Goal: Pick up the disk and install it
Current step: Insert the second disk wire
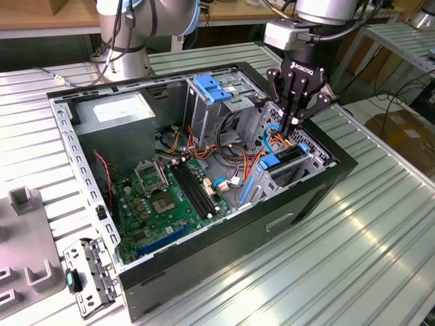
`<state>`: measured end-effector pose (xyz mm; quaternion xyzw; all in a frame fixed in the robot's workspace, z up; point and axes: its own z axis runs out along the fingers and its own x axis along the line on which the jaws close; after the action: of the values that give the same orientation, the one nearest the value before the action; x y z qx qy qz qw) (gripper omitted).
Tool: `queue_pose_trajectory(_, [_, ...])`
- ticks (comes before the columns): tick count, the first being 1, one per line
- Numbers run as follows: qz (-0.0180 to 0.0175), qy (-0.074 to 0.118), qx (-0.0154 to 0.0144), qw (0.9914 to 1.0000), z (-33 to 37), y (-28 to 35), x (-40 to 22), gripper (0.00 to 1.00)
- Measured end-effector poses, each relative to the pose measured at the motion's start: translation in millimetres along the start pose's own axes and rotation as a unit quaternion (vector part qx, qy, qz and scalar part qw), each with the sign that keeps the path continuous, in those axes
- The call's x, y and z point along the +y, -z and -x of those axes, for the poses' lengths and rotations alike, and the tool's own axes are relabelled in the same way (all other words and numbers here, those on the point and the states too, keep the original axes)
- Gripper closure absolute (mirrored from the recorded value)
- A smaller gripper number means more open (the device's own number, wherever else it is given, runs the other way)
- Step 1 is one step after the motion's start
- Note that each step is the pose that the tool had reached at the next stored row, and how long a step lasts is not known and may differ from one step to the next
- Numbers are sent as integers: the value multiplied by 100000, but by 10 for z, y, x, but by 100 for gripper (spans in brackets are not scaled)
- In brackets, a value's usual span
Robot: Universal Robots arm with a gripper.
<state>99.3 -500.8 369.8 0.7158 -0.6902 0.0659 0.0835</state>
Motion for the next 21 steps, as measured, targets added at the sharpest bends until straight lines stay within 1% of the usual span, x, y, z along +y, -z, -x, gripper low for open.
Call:
queue_pose_trajectory(2, [-525, -44, -62, 99999, 0, -10, 21, 84])
queue_pose_trajectory(3, [-935, -97, -82, 99996, -1, -17, 37, 84])
queue_pose_trajectory(4, [-1241, -133, -80, 99992, -1, -20, 46, 84])
queue_pose_trajectory(5, [-1838, -204, -71, 99983, -3, -26, 63, 84])
queue_pose_trajectory(7, [-2496, -281, -77, 99968, -4, -34, 82, 84])
queue_pose_trajectory(8, [-2768, -315, -86, 99961, -5, -37, 90, 84])
queue_pose_trajectory(9, [-3127, -373, -111, 99950, -7, -40, 101, 84])
queue_pose_trajectory(10, [-3602, -470, -257, 99934, -12, -45, 118, 84])
queue_pose_trajectory(11, [-3922, -543, -471, 99920, -17, -48, 128, 84])
queue_pose_trajectory(12, [-4170, -600, -837, 99908, -20, -51, 135, 84])
queue_pose_trajectory(14, [-4504, -681, -1733, 99881, -24, -53, 144, 84])
queue_pose_trajectory(15, [-4696, -728, -2466, 99857, -25, -54, 150, 84])
queue_pose_trajectory(16, [-4807, -758, -2926, 99839, -27, -54, 153, 84])
queue_pose_trajectory(17, [-4953, -800, -3538, 99811, -27, -57, 158, 84])
queue_pose_trajectory(18, [-5046, -889, -3836, 99795, -27, -62, 158, 84])
queue_pose_trajectory(19, [-4992, -1408, -3995, 99785, -25, -70, 158, 84])
queue_pose_trajectory(21, [-4867, -2186, -4114, 99773, -24, -78, 158, 84])
